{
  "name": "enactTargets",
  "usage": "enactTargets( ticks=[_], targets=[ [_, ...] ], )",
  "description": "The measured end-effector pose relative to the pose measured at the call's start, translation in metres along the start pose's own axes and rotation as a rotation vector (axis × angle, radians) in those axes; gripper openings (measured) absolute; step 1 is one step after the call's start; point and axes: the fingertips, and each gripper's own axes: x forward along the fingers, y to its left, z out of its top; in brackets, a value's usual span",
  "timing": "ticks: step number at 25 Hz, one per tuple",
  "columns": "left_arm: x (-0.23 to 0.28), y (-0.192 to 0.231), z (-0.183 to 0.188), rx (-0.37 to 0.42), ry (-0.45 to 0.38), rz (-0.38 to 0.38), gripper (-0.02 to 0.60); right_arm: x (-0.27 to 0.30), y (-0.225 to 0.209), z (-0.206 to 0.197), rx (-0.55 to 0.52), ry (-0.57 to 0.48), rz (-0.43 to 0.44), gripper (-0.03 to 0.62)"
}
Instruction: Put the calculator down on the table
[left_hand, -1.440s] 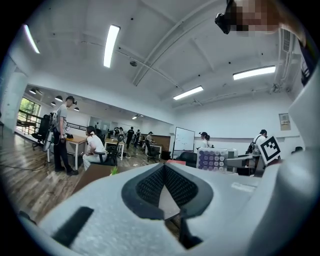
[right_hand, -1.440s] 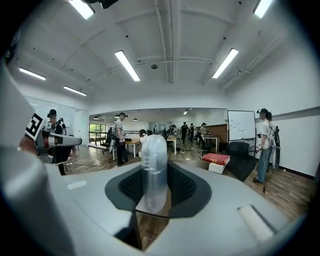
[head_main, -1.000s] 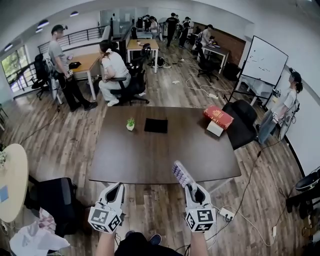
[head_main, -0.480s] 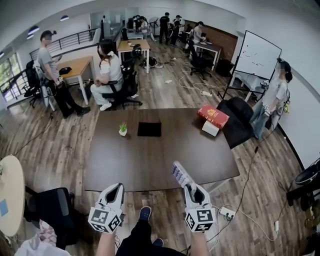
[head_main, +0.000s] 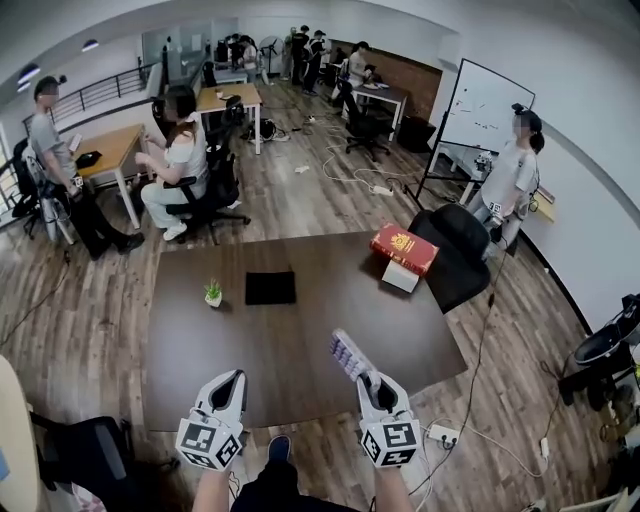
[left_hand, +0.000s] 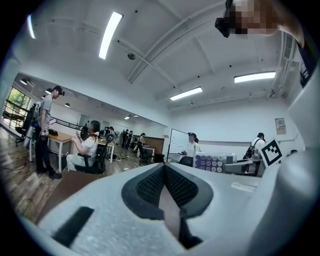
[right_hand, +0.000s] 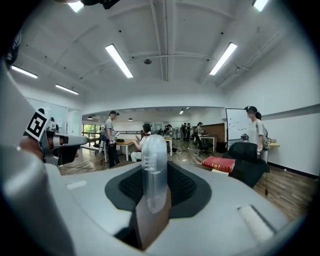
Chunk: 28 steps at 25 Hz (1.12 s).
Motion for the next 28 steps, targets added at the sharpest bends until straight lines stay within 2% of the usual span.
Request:
enactTargets(
  ticks=[4,11,15,21,28],
  targets=[
    [0.046,0.051,0.013,-0.002,-0.015,0.014,-0.005,0.06,-0.005,0.019,0.017,0.008,-0.028,0.116],
    [0.114,0.095,0.042,0.017,-0.023,-0.066,-0.005,0.13,-0.007,0.051,0.018,-0.025,-0.068,0.115],
    [0.138,0.111,0.048,0.015,-0.017,-0.09,-0.005,0.152,-0.008,0.056,0.017,-0.021,-0.084,0.115],
    [0.166,0.127,0.044,0.017,-0.012,-0.063,-0.005,0.177,-0.026,0.054,0.034,-0.008,-0.098,0.115],
    [0.195,0.129,0.043,0.007,-0.032,-0.039,-0.005,0.211,-0.047,0.06,0.018,-0.008,-0.053,0.115]
  ],
)
